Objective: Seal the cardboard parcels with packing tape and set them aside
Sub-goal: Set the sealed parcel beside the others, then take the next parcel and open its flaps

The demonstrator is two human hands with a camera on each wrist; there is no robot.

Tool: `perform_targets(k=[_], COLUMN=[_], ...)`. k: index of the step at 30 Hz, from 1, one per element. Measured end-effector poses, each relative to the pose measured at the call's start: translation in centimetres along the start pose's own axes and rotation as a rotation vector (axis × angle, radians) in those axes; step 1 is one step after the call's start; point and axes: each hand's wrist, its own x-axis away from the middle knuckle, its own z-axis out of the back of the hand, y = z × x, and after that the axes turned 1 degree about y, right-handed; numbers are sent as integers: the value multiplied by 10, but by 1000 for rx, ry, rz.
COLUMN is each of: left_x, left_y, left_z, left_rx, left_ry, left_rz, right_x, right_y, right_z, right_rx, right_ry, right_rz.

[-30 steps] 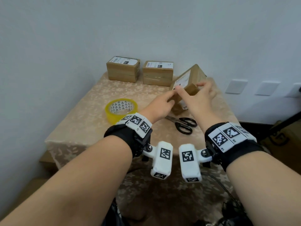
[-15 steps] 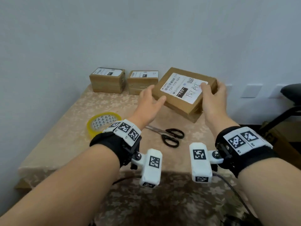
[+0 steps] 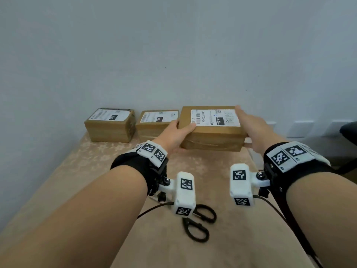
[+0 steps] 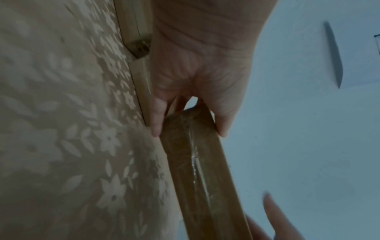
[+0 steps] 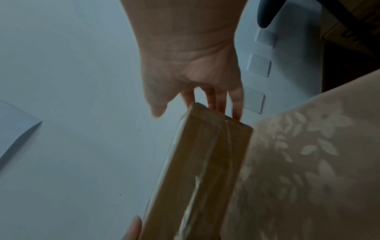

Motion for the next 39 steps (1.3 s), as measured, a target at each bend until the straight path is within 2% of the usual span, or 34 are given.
perform_targets(k=[3,6,8,12,15,17,20,23,28,31,34,39], left_x=[-22,-48,-60,-77,-78,-78,-78,-72,-58,-54,-52,-60], left_y=[1,-2,-2,-5,-7,-10,-12,-8,5,4,0,-10], left_z=[-7,-8,-10,-11,-15,-19,-18,-9,32,66,95,118], left_rx=[-57,-202,-347,-722,-969,-1085,-1090,-1013,-936,-938,-945,-952], left_ry=[-12,-30,17,213,222,208,208,235,319,400,469,408], left_rz=[6,-27,-94,-189,-216,-225,-221,-270,-284,-253,-197,-96], right_x=[-11,-30,-41,-55,-63,-63,-61,-55,-32,-19,-10,-2], right_y=[3,9,13,25,37,44,44,32,4,-11,-20,-21], right_z=[-5,-11,-16,-28,-31,-31,-33,-38,-62,-87,-118,-162], right_rx=[19,5,-17,67,182,273,382,553,656,696,602,592], right_ry=[-80,49,60,98,156,141,126,183,146,63,-97,-245], right_rz=[5,109,137,186,199,208,201,213,418,489,475,370])
